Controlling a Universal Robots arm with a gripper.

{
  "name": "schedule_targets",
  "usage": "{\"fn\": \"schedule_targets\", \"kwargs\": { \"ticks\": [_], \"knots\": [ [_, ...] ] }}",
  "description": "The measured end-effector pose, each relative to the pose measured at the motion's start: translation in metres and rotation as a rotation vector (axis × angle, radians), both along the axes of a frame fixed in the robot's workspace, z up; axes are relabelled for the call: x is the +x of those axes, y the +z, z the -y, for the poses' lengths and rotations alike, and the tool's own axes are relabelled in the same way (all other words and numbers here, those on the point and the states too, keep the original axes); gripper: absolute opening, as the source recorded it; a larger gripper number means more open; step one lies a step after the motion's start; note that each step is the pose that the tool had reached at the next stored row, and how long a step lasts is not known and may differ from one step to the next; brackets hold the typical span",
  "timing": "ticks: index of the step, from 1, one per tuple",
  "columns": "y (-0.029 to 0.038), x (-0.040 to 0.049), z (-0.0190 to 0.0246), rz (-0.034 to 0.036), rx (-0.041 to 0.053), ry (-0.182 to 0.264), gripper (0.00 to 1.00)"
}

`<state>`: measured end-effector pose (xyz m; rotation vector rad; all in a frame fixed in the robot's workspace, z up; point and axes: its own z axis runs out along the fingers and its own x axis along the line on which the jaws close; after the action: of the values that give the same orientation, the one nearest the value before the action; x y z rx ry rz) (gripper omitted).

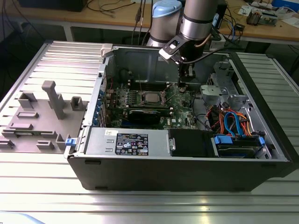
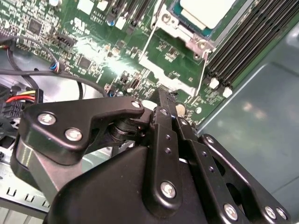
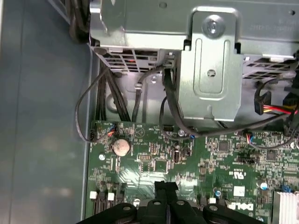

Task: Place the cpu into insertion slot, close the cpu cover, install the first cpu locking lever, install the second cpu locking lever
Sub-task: 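Close the cpu cover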

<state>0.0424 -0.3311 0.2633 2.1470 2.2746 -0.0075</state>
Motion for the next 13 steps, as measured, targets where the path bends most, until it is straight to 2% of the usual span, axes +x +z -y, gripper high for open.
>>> {"fn": "schedule_targets", "kwargs": {
  "ticks": [3, 5, 9, 13],
  "knots": [
    [-0.0023, 0.0040, 0.0000, -0.0004, 0.0000, 0.000, 0.11],
    [-0.0063, 0.0050, 0.0000, -0.0013, 0.0000, 0.000, 0.11],
    [-0.0124, 0.0051, 0.0000, -0.0021, 0.0000, 0.000, 0.11],
    [-0.0136, 0.0022, 0.0000, -0.0021, 0.0002, 0.000, 0.11]
  ]
}}
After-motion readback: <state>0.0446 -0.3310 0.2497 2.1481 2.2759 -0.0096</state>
